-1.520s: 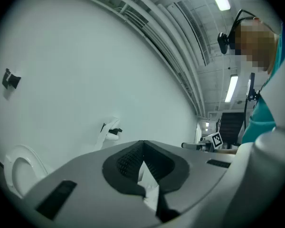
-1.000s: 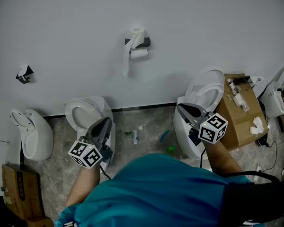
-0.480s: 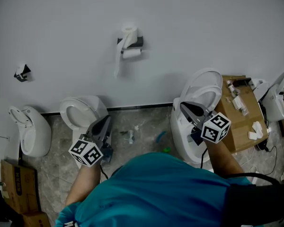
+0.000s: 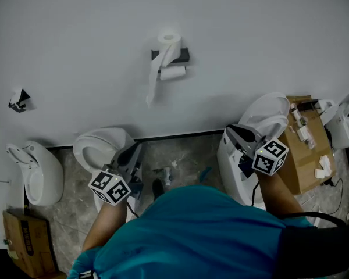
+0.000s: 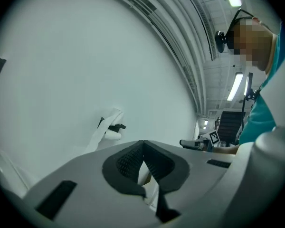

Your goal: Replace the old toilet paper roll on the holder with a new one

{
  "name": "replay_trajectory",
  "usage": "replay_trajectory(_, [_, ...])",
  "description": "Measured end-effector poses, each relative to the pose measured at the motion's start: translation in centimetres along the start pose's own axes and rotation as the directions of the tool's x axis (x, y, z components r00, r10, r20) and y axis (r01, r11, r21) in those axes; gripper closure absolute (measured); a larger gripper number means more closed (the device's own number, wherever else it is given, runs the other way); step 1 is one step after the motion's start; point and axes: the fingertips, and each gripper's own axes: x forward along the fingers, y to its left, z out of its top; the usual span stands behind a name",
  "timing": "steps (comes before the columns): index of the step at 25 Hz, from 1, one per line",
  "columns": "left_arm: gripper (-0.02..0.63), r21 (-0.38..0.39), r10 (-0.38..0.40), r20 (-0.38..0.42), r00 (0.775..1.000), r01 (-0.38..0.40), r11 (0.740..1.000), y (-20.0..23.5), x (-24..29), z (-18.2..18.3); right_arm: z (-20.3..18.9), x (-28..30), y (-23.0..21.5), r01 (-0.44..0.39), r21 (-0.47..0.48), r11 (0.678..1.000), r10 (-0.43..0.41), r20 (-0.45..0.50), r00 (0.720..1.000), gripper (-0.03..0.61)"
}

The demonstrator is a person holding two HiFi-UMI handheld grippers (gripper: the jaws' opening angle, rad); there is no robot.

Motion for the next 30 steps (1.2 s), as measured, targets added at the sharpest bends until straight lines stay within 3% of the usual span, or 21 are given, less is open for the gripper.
replay_trajectory(6, [0.606,-0.009,-0.094,-0.055,0.994,0.094,0.996,11.2,5.9,4.8,4.6,12.2,-2.4,0.031,0.006,0.999,-0.031,0.053,0.998,0.577])
replay_trajectory(12, [0.606,-0.028,-0.153,-0.07,0.986,0.151,0.988,17.2,11.0,7.5,7.6,19.9,-5.4,0.038,-0.003,0.999,-0.038,0.058,0.998,0.577])
replay_trajectory(17, [0.606,-0.037,-0.172,-0.081,0.982,0.169,0.985,16.4,15.3,7.0,7.7,21.3,-8.9,0.005,0.006,1.0,-0.005,0.036,0.999,0.577])
replay_trajectory(22, [0.606,-0.02,-0.161,-0.119,0.98,0.16,0.987,12.4,20.1,4.2,8.1,19.9,-12.7,-0.062,0.017,0.998,0.062,0.026,0.998,0.577])
replay_trajectory(28, [0.603,0.075,-0.007,-0.217,0.976,0.024,0.997,11.9,26.4,-0.9,7.7,17.3,-16.0,-0.083,0.041,0.996,0.082,0.031,0.996,0.577])
replay_trajectory(29, [0.58,0.086,0.015,-0.232,0.973,0.005,0.996,12.4,27.1,-1.4,7.4,16.9,-16.2,-0.081,0.046,0.996,0.079,0.031,0.996,0.577])
replay_trajectory(30, [0.509,0.095,0.036,-0.249,0.968,-0.012,0.995,13.0,27.7,-1.8,7.2,16.5,-16.4,-0.076,0.05,0.996,0.075,0.03,0.997,0.577])
